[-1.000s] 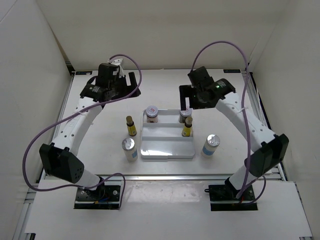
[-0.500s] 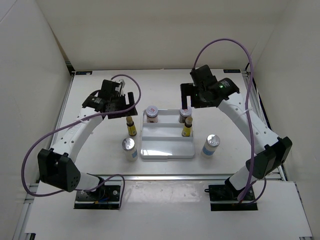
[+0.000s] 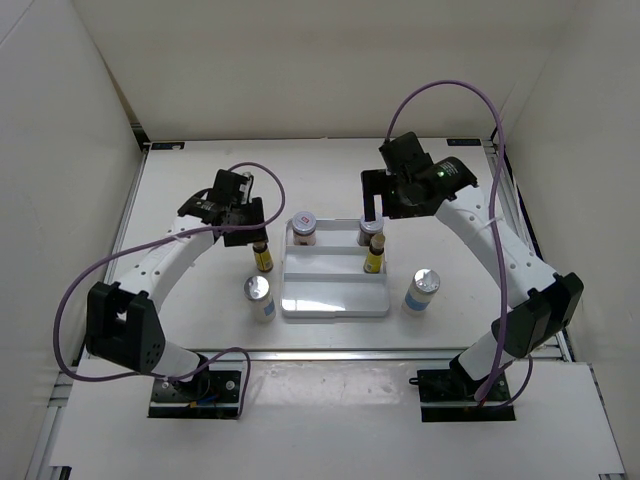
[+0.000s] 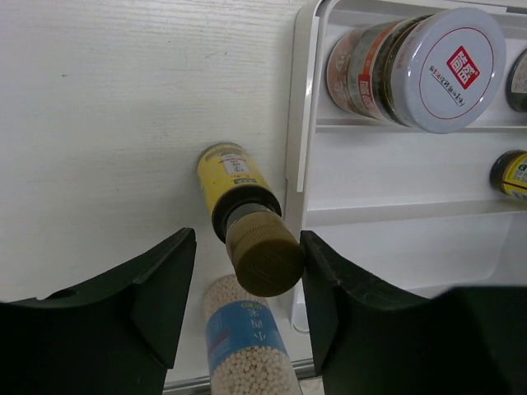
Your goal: Organize the condiment bottles
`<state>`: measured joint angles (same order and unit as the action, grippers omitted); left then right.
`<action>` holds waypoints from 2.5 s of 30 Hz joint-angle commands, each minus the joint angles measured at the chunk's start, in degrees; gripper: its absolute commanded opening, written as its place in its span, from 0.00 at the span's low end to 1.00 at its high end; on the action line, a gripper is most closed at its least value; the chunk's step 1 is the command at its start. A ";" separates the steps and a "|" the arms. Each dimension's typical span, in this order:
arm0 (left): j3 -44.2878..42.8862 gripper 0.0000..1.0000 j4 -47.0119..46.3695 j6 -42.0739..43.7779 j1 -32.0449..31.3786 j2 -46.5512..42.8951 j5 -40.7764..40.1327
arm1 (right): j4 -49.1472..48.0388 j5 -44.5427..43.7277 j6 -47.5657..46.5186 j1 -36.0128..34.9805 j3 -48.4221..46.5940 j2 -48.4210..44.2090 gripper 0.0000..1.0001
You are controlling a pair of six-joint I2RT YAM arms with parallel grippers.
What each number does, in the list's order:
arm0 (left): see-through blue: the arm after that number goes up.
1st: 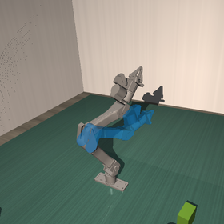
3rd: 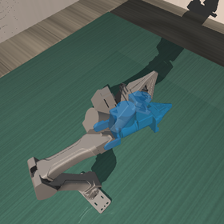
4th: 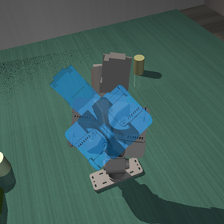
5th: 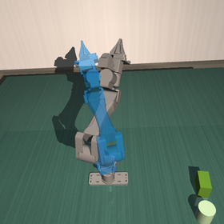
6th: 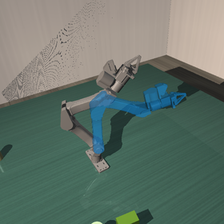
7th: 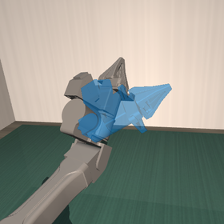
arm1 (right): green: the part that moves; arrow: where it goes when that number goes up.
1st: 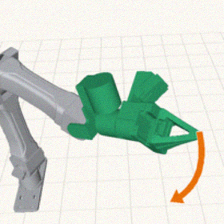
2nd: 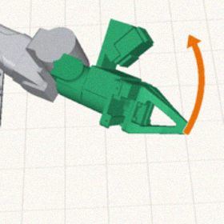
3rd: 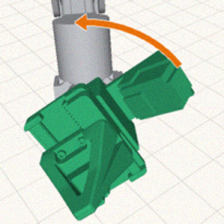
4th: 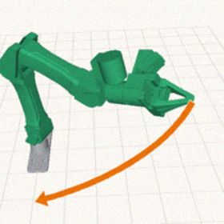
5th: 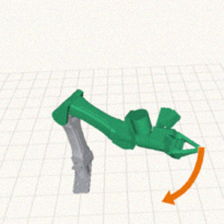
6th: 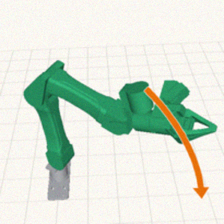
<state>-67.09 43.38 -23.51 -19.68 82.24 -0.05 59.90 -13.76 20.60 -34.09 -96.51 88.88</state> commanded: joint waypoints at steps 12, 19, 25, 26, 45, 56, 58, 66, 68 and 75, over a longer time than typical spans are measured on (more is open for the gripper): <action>-9.45 0.15 1.70 1.36 -1.41 -1.46 -2.93 | 0.22 0.05 0.32 0.86 1.85 -1.43 0.99; -18.60 0.11 4.70 0.74 -5.44 -1.47 0.23 | 0.22 0.05 0.32 0.86 1.85 -1.43 0.99; -18.60 0.11 4.70 -0.49 -11.25 1.25 -0.29 | 0.22 0.05 0.32 1.39 2.91 -1.43 0.99; -18.08 0.11 4.70 -0.49 -13.26 1.78 -0.99 | 0.22 0.05 0.32 1.91 2.91 -1.95 0.99; -14.03 0.11 1.36 -1.01 -21.80 9.69 -14.88 | 0.22 -0.48 0.32 2.97 7.30 -6.09 0.99; -14.03 0.32 0.83 -0.49 -21.80 12.07 -15.94 | 0.75 -1.09 0.85 2.97 9.76 -7.76 0.99; -14.03 0.56 0.83 -0.49 -21.80 12.07 -15.94 | 1.35 -1.62 0.85 2.97 10.64 -8.46 0.99; -15.88 1.00 0.83 -0.49 -21.80 10.40 -17.00 | 4.43 -3.12 4.88 2.97 15.99 -13.03 0.99; -18.07 1.00 1.45 -0.49 -21.80 9.18 -17.00 | 4.44 -2.50 6.11 2.97 17.84 -13.91 0.99; -26.07 1.00 7.06 0.13 -21.80 4.26 -21.03 | 7.86 -1.10 13.41 2.97 24.86 -15.14 0.99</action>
<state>-88.99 47.66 -23.88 -41.36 93.54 -17.47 65.30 -15.25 29.34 -31.22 -74.52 75.02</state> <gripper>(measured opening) 0.990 0.989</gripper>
